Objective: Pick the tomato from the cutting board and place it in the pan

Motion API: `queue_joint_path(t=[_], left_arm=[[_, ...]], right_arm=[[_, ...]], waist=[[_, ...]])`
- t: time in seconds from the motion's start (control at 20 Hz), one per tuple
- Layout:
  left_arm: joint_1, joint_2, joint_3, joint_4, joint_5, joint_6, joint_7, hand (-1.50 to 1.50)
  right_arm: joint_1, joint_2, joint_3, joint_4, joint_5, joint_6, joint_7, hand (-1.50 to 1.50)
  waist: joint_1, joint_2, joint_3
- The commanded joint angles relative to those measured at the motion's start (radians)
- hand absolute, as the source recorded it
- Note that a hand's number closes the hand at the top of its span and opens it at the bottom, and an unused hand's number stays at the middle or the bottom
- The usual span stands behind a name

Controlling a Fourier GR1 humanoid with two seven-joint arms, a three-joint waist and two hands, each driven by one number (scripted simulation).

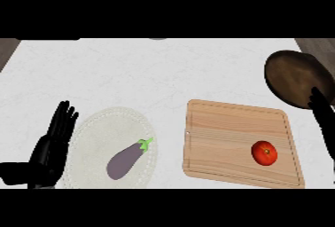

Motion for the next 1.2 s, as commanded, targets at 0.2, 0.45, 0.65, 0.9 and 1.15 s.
queue_joint_path(t=[0.2, 0.45, 0.65, 0.9, 1.15], left_arm=[[-0.197, 0.136, -0.052, 0.066, -0.112, -0.091, 0.151, 0.00], [-0.287, 0.143, -0.068, 0.072, -0.104, -0.136, 0.259, 0.00], [-0.233, 0.113, -0.077, 0.053, -0.130, -0.159, 0.243, 0.00], [-0.284, 0.053, -0.076, 0.123, -0.173, -0.144, 0.257, 0.00], [-0.288, 0.071, -0.062, 0.071, -0.167, -0.154, 0.306, 0.00]], right_arm=[[-0.211, -0.028, -0.023, 0.221, -0.136, 0.263, 0.061, -1.50], [-0.125, -0.064, 0.101, 0.319, 0.256, 0.017, -0.119, 1.50], [-0.049, 0.038, 0.030, 0.378, 0.200, -0.032, -0.289, -1.50], [0.002, -0.097, 0.155, 0.211, 0.282, 0.164, -0.102, -1.50], [-0.084, -0.242, 0.206, 0.096, 0.354, 0.302, 0.146, -1.50]], waist=[[0.033, 0.010, 0.028], [0.020, 0.005, 0.028], [0.022, -0.003, 0.026], [0.012, -0.004, 0.023], [0.019, -0.007, 0.022]])
